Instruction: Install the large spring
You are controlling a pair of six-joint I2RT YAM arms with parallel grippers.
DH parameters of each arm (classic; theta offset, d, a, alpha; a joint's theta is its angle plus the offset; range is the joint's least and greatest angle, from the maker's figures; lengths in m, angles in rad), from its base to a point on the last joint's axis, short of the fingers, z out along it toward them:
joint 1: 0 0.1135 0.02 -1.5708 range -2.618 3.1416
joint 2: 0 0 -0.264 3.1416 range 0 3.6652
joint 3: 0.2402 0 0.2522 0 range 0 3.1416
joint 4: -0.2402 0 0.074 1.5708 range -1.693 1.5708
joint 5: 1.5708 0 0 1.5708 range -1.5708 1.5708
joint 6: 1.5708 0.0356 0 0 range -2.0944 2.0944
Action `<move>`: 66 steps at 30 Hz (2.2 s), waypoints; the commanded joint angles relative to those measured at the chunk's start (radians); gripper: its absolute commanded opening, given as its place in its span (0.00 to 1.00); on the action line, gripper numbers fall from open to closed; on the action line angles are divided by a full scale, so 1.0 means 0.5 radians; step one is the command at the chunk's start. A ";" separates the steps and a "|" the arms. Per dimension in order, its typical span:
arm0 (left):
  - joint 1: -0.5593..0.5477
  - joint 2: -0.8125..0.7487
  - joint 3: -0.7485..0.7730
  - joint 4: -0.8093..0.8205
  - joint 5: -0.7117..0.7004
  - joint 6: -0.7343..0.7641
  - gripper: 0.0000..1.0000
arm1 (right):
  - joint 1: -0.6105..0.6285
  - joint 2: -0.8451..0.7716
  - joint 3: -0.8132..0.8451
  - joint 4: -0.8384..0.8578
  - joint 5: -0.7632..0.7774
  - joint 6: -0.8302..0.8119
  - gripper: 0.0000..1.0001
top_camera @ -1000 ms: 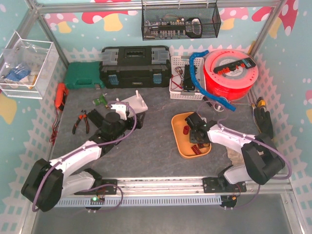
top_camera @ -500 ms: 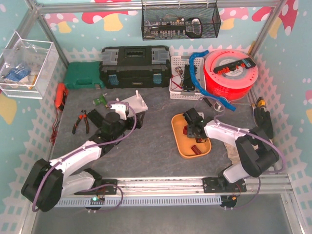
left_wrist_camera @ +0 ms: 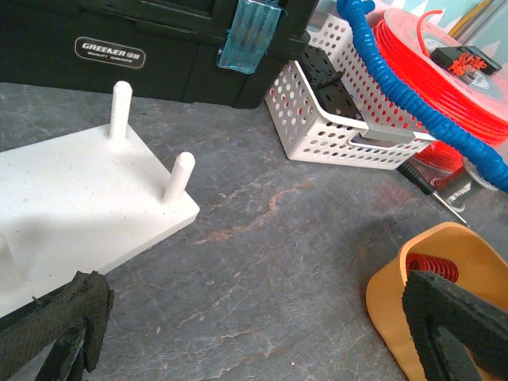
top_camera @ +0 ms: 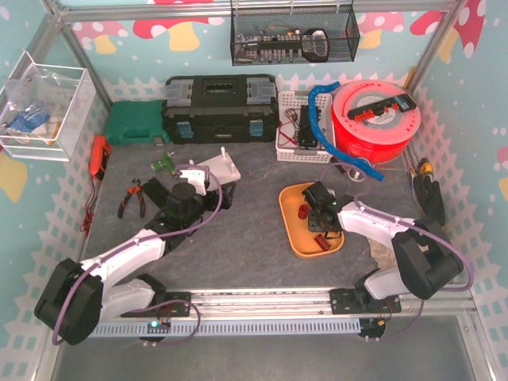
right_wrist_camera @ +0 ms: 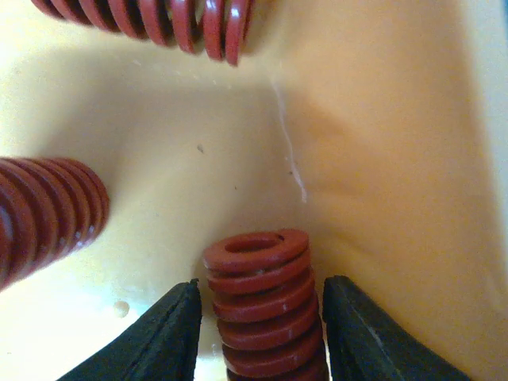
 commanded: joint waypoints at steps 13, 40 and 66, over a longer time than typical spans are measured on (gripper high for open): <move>-0.022 -0.073 -0.038 0.020 -0.062 0.039 0.99 | -0.006 -0.008 -0.103 0.006 0.034 0.017 0.35; -0.022 -0.308 -0.035 -0.072 0.461 -0.306 0.97 | 0.140 -0.955 -0.238 1.074 -0.386 -0.740 0.13; -0.321 0.088 0.603 -0.626 0.926 -0.222 0.70 | 0.590 -0.638 -0.676 2.498 -0.607 -1.393 0.09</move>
